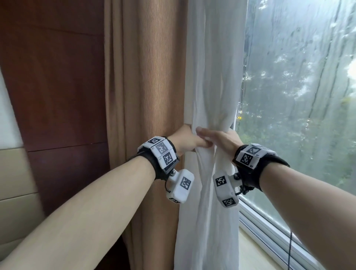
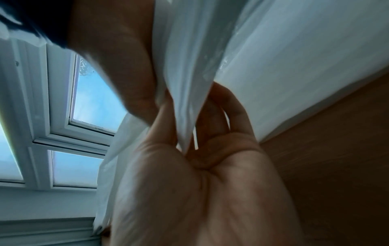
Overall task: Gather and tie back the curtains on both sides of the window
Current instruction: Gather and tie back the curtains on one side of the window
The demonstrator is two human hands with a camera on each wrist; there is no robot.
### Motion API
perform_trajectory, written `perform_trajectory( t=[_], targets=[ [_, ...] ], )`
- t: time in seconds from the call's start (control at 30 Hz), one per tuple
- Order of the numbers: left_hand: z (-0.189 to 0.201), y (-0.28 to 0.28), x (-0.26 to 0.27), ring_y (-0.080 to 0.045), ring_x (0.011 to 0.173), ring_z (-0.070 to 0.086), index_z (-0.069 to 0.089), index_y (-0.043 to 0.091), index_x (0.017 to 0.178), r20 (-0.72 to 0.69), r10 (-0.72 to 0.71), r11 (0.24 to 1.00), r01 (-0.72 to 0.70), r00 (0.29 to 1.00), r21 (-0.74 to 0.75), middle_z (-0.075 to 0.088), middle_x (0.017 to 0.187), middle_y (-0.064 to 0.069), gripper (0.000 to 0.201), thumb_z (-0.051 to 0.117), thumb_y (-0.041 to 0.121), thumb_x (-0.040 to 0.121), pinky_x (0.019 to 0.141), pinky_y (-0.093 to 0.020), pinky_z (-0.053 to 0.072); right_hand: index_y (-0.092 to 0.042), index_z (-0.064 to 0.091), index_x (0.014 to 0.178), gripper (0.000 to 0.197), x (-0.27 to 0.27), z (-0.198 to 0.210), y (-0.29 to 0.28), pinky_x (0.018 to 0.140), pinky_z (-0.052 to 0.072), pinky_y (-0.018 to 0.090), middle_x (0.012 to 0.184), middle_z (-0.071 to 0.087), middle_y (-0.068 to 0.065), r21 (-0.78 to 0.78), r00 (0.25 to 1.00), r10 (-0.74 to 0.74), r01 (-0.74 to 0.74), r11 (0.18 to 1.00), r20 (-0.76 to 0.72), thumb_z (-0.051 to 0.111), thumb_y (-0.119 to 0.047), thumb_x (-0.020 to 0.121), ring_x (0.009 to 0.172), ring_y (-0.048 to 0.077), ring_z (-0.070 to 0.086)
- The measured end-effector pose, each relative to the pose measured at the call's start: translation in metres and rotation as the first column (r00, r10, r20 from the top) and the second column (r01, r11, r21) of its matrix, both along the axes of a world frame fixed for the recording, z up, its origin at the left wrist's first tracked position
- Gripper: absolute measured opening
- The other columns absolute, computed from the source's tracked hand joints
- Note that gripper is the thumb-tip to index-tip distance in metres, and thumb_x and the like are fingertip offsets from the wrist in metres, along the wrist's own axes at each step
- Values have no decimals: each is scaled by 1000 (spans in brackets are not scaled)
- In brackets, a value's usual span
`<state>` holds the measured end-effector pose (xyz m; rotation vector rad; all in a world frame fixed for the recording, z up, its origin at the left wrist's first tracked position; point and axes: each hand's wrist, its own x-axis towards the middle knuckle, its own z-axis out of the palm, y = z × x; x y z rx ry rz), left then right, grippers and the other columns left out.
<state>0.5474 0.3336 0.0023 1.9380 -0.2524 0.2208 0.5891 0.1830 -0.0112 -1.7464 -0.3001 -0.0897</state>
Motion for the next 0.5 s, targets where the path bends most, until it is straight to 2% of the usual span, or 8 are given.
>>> perform_trajectory(
  t=[0.07,0.13,0.23,0.3,0.4,0.43,0.5],
  targets=[
    [2,1,0,-24,100,75,72,8,107,-66,-74,997,74,995,-4,77,107,-15,30,76,-10,84,88,-37,61,-15,79,108,71,6,-3,1,91,63,41,95,82,-1,3,999,-30,31,1000,-29,95,-54,51,90,20,79],
    [6,3,-2,-29,106,74,63,10,120,-148,-97,993,86,984,-76,74,118,-17,42,77,-7,84,84,-38,62,-12,79,106,50,14,-3,1,91,63,45,96,81,5,32,996,-90,91,995,-30,93,-42,69,91,26,79],
    [6,5,0,-27,97,73,43,4,137,-198,-12,983,-25,980,-183,71,117,-18,63,79,-4,85,77,-39,65,-4,74,114,36,22,-3,-1,90,62,45,102,77,12,59,981,-189,192,980,-48,79,-30,89,92,32,75],
    [2,7,7,-24,104,70,40,4,140,-197,67,980,-102,978,-172,69,118,-16,71,82,1,83,84,-42,64,-4,72,110,26,27,-6,-2,81,58,38,100,74,13,91,975,-219,221,971,-35,69,-25,94,88,31,70],
    [-2,5,14,-26,132,54,32,12,153,-196,132,984,-153,972,-94,52,146,-10,93,88,12,79,107,-50,51,-10,67,96,17,23,-6,-3,77,51,39,92,67,12,129,976,-218,219,967,-26,59,-25,98,84,32,64],
    [-2,2,15,-27,138,49,25,15,159,-206,127,985,-147,970,-87,46,153,-8,100,87,13,81,111,-52,46,-12,67,95,19,20,-5,-4,79,52,41,93,67,13,136,978,-209,211,968,-29,59,-30,96,83,31,63],
    [-3,-4,15,-27,142,45,10,18,165,-223,85,988,-111,971,-110,39,159,-7,107,82,9,86,115,-52,42,-17,67,94,35,14,-3,-4,79,50,44,96,68,18,140,988,-152,153,978,-19,60,-48,82,81,30,61]
  ],
)
